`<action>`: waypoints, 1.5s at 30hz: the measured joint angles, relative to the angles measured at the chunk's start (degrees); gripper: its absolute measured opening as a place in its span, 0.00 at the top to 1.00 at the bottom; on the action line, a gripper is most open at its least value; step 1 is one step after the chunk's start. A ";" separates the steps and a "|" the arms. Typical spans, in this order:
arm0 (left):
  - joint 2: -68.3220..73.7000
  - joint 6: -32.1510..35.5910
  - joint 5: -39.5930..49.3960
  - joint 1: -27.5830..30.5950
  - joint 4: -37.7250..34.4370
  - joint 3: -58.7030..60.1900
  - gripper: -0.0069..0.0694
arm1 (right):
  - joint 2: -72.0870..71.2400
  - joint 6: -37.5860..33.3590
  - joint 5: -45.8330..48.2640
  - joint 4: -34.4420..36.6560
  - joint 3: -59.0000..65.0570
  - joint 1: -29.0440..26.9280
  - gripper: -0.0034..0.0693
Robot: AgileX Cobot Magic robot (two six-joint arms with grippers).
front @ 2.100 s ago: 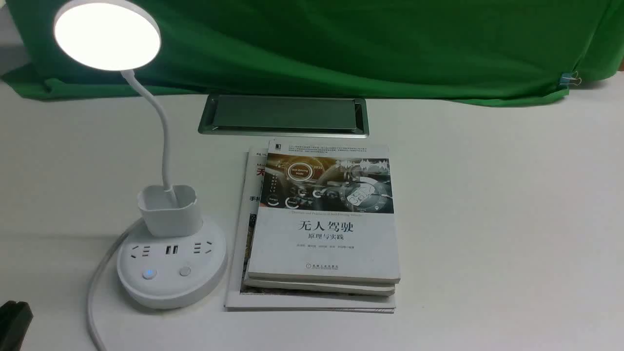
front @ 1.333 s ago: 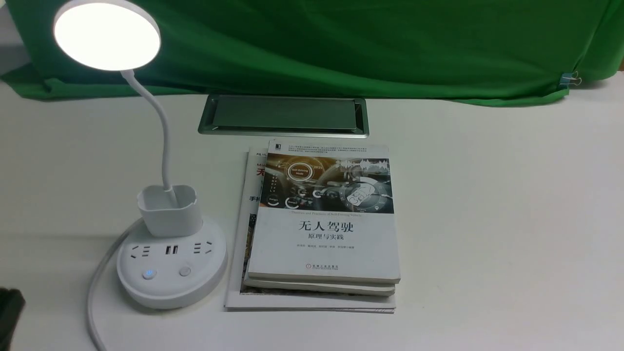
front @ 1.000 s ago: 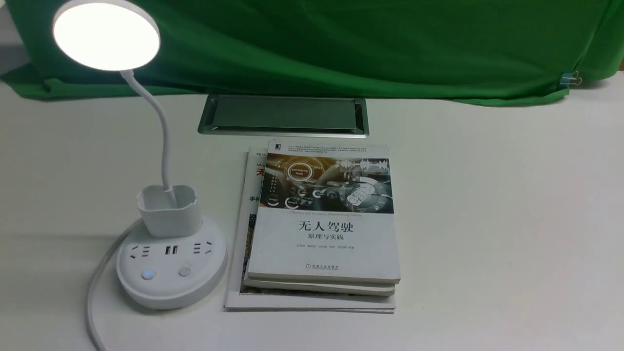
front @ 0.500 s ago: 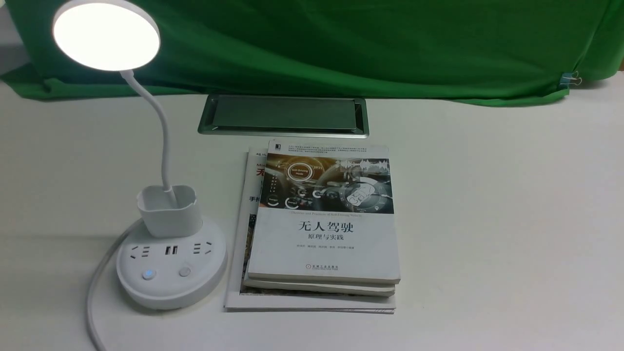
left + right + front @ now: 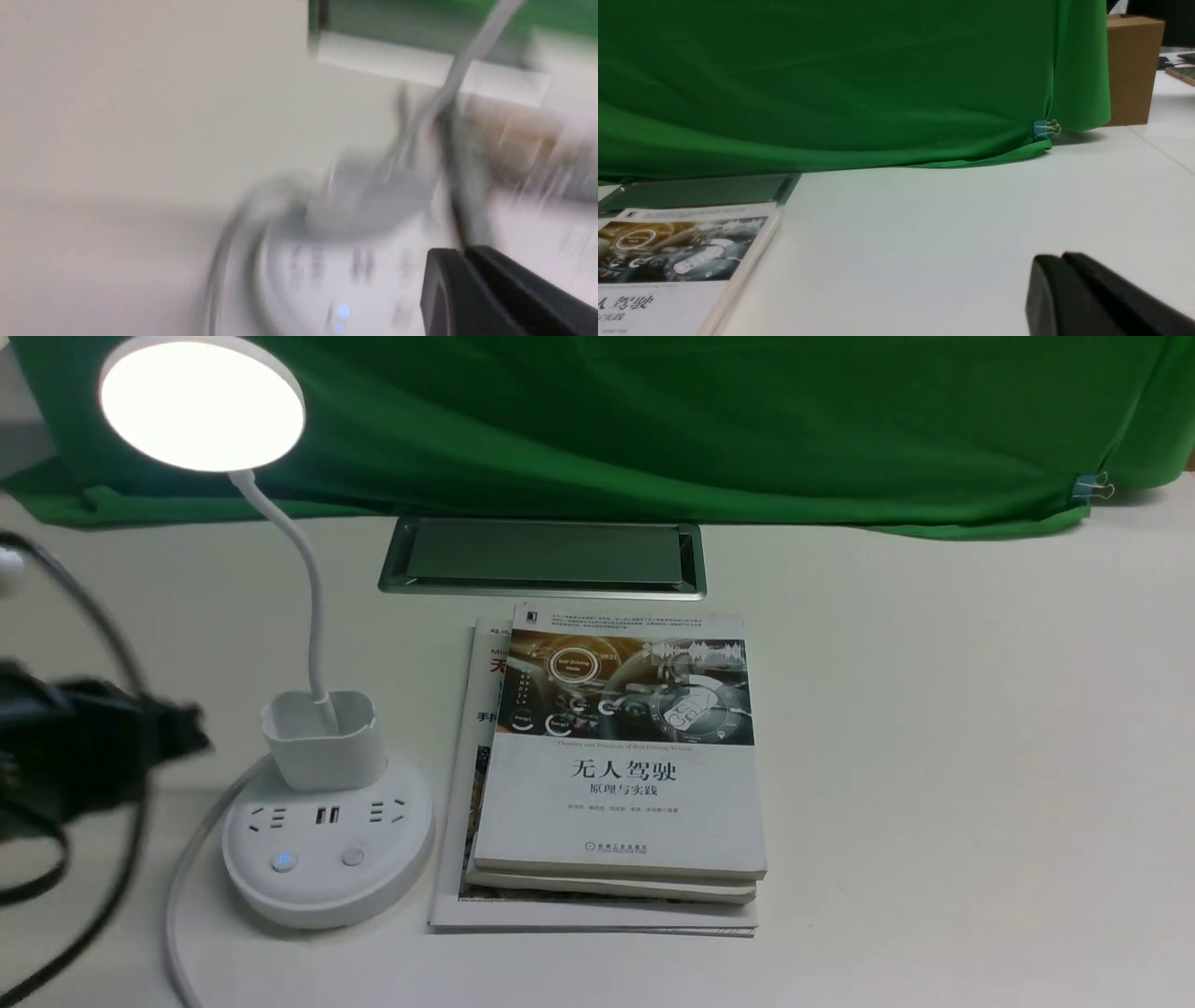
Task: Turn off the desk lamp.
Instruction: Use the left arm to press the button switch on the lamp holder
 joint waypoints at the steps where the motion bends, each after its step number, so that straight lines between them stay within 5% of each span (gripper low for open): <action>1: 2.69 1.22 2.64 -0.38 -0.32 -1.34 0.88 | 0.00 0.00 0.00 0.00 0.00 0.00 0.90; 6: 10.31 2.21 10.37 -6.82 4.82 -7.25 0.88 | 0.00 0.00 0.00 0.00 0.00 0.00 0.90; 9: 16.60 -6.77 14.52 -14.54 17.23 -10.92 0.88 | 0.00 0.00 0.00 0.00 0.00 0.00 0.90; 14: 24.34 -10.17 14.48 -19.33 20.43 -12.96 0.88 | 0.00 0.00 0.00 0.00 0.00 0.00 0.90; 24: 33.92 -10.32 5.30 -16.73 21.52 -13.00 0.88 | 0.00 0.00 0.00 0.00 0.00 0.00 0.90; 45: 33.35 -8.07 4.80 -16.46 20.31 -13.64 0.88 | 0.00 0.00 0.00 0.00 0.00 0.00 0.90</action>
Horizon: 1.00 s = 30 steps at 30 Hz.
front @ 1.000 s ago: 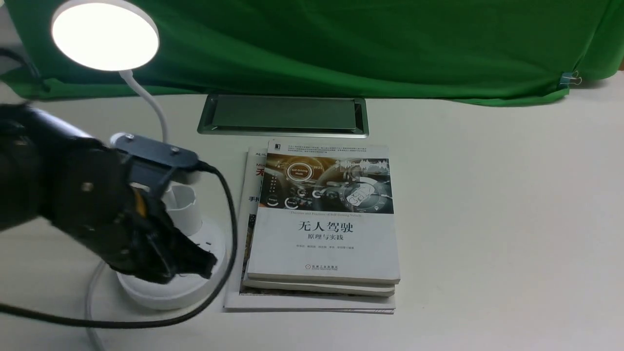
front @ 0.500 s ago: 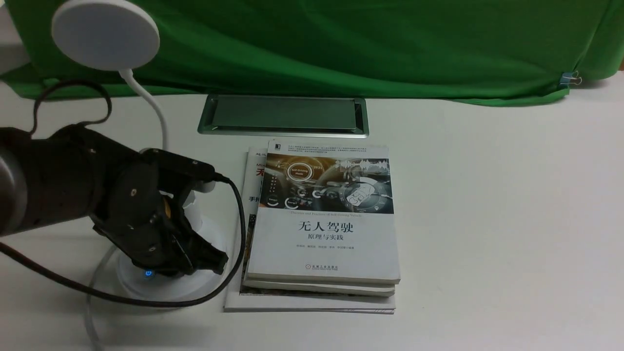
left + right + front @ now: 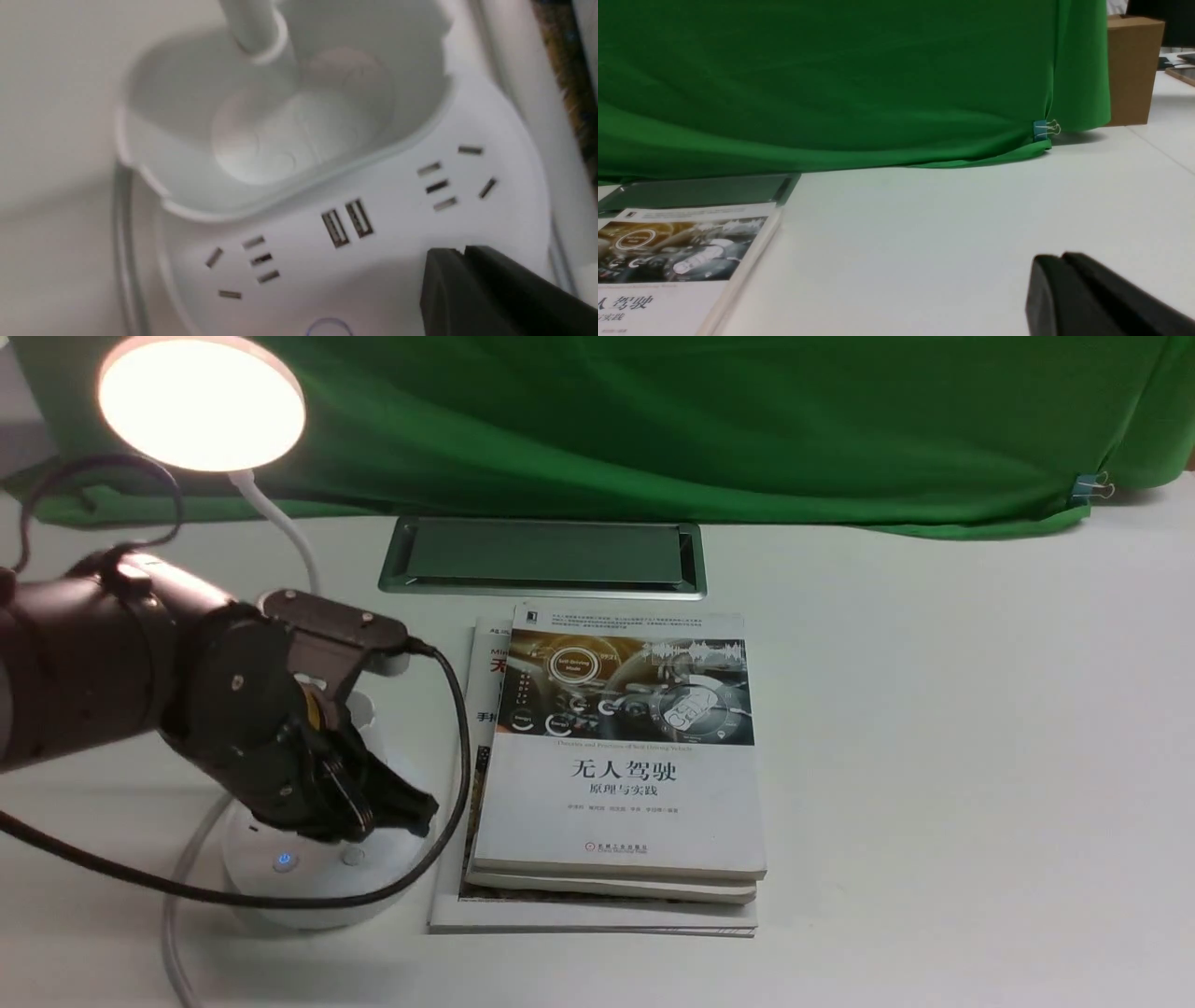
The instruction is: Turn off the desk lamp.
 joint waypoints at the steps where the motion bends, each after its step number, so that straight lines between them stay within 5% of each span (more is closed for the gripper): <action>1: 0.61 0.00 -0.40 0.00 -0.61 0.63 0.88 | 0.00 0.00 0.00 0.00 0.00 0.00 0.90; 30: -7.76 0.23 0.45 0.00 -4.75 -0.11 0.88 | 0.00 0.00 0.00 0.00 0.00 0.00 0.90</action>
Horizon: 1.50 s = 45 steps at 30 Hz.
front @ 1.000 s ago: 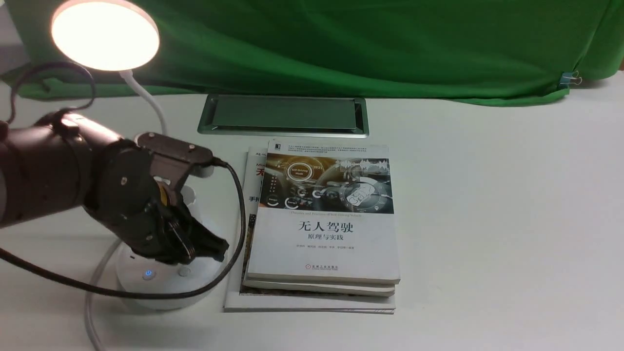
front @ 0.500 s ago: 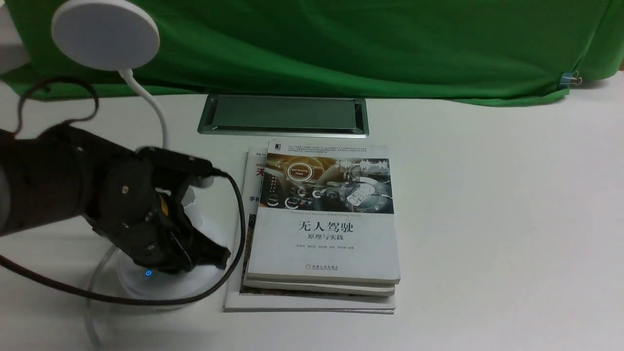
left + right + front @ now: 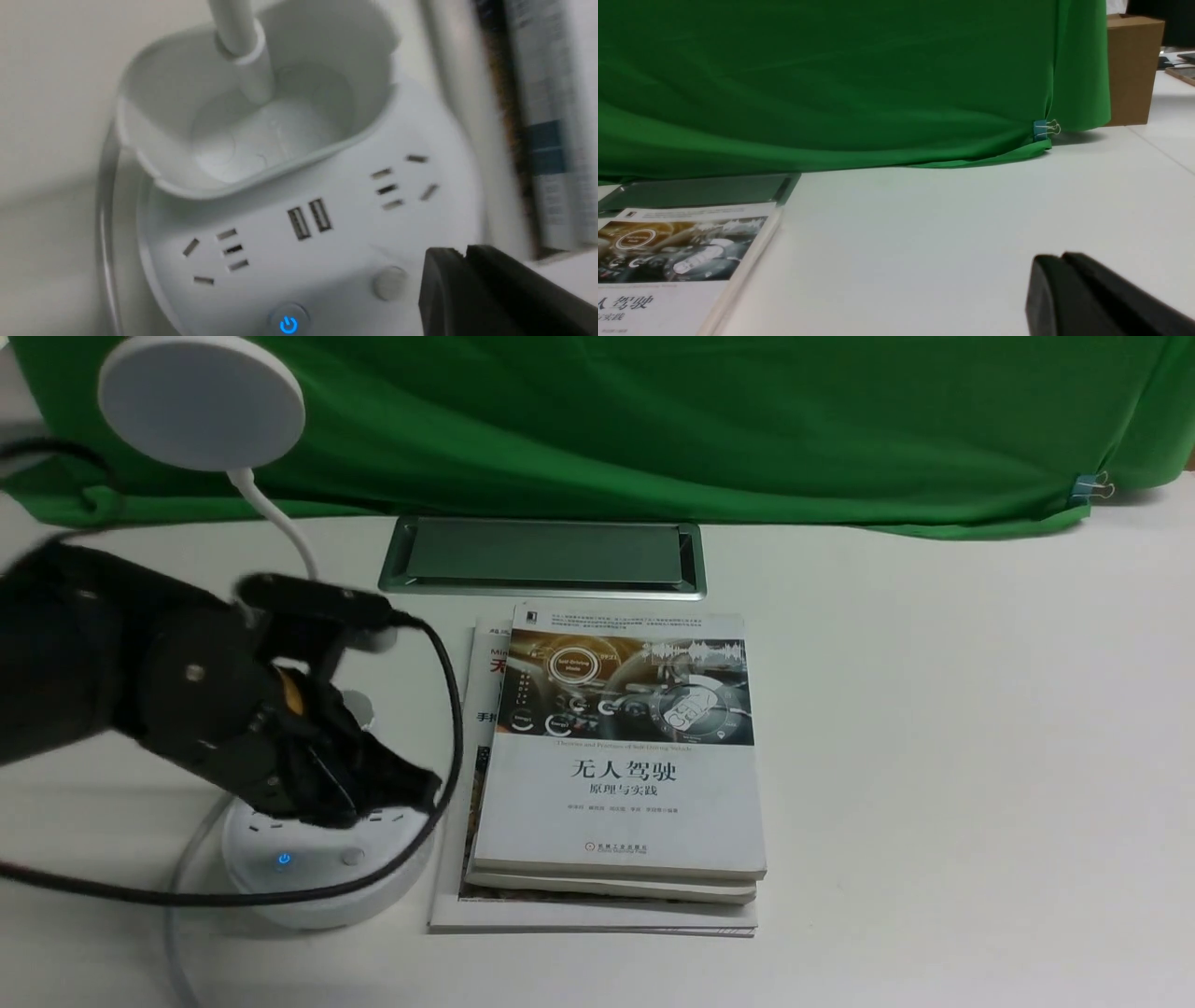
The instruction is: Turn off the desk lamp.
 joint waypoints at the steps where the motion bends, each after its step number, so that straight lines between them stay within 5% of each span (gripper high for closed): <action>1: -3.65 0.00 -0.12 0.00 -0.81 0.27 0.88 | 0.00 0.00 0.00 0.00 0.00 0.00 0.90; 13: -38.42 -2.12 -6.50 0.00 -0.71 8.34 0.88 | 0.00 0.00 0.00 0.00 0.00 0.00 0.90; 23: -49.70 -2.12 -7.35 0.00 -0.64 8.60 0.88 | 0.00 0.00 0.00 0.00 0.00 0.00 0.90; 29: -55.13 0.18 -19.51 1.11 0.00 17.55 0.88 | 0.00 0.00 0.00 0.00 0.00 0.00 0.90; 38: -74.47 1.39 -35.07 13.61 0.00 44.18 0.88 | 0.00 0.00 0.00 0.00 0.00 0.00 0.90; 45: -83.88 1.39 -23.17 24.85 -0.87 52.17 0.88 | 0.00 0.00 0.01 0.00 0.00 0.00 0.90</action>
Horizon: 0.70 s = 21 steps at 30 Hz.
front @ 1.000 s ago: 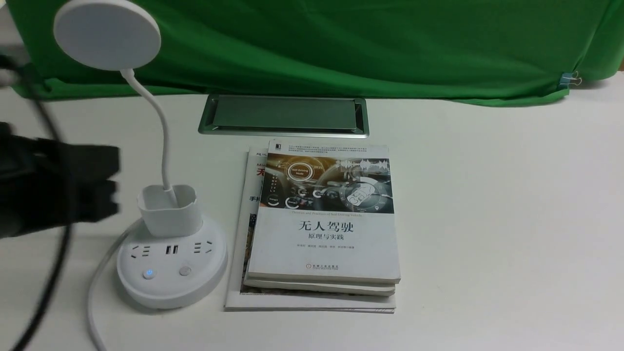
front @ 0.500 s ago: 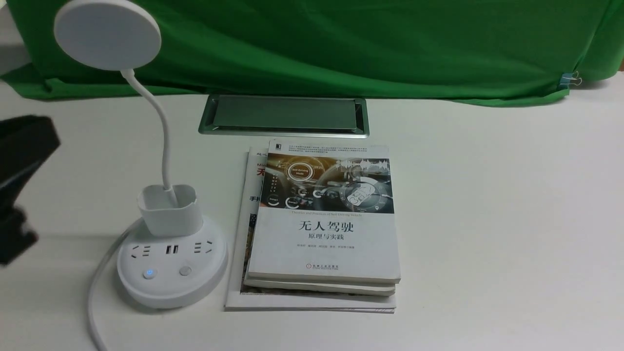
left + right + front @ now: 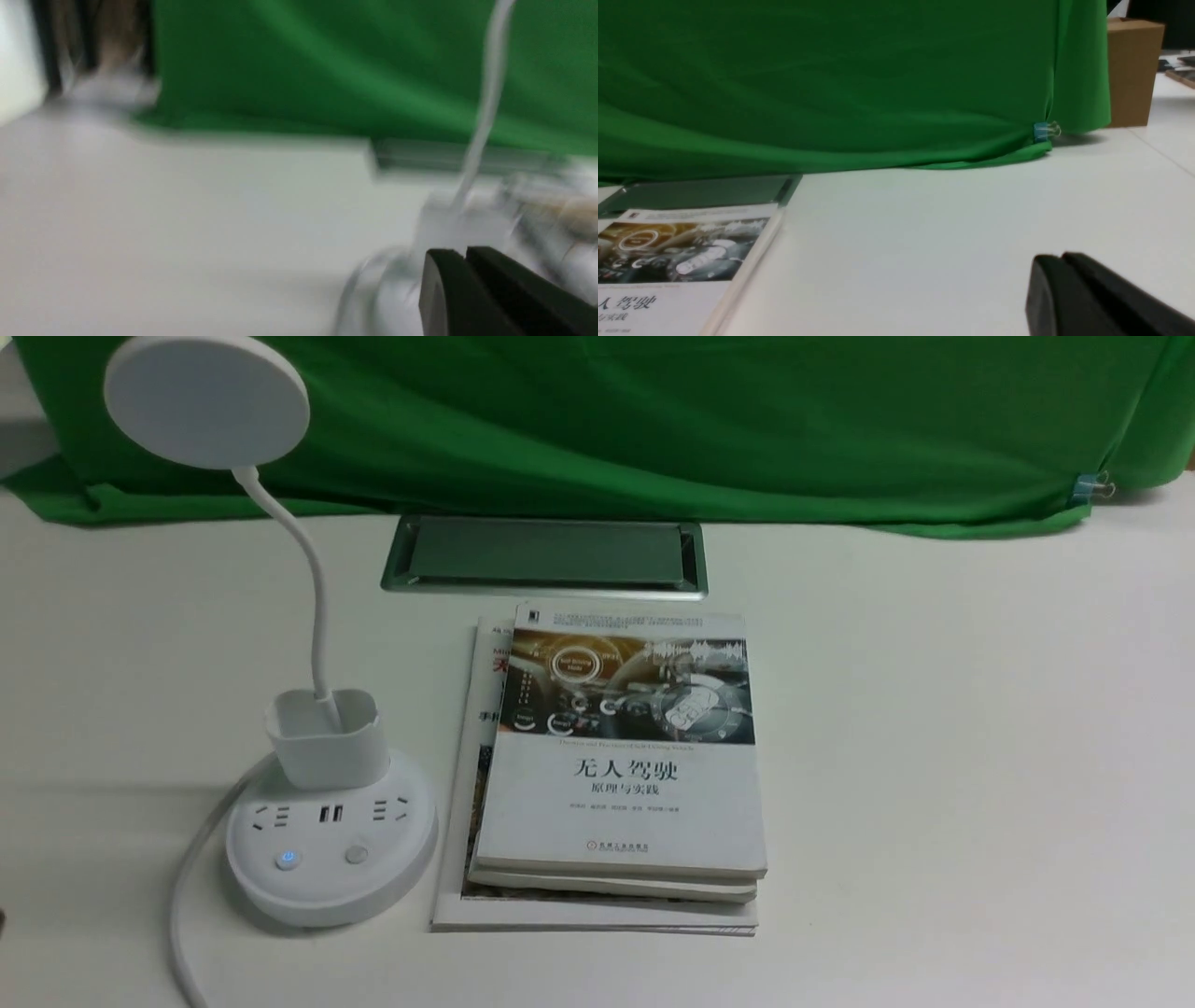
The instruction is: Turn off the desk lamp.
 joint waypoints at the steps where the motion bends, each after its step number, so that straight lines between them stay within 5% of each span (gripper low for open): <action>1: -0.05 0.00 0.82 0.74 0.00 0.07 0.88 | 0.00 0.00 0.00 0.00 0.00 0.00 0.90; 21: -0.26 -0.27 0.82 -5.45 0.23 0.07 0.88 | 0.09 0.00 0.00 0.00 0.00 0.00 0.90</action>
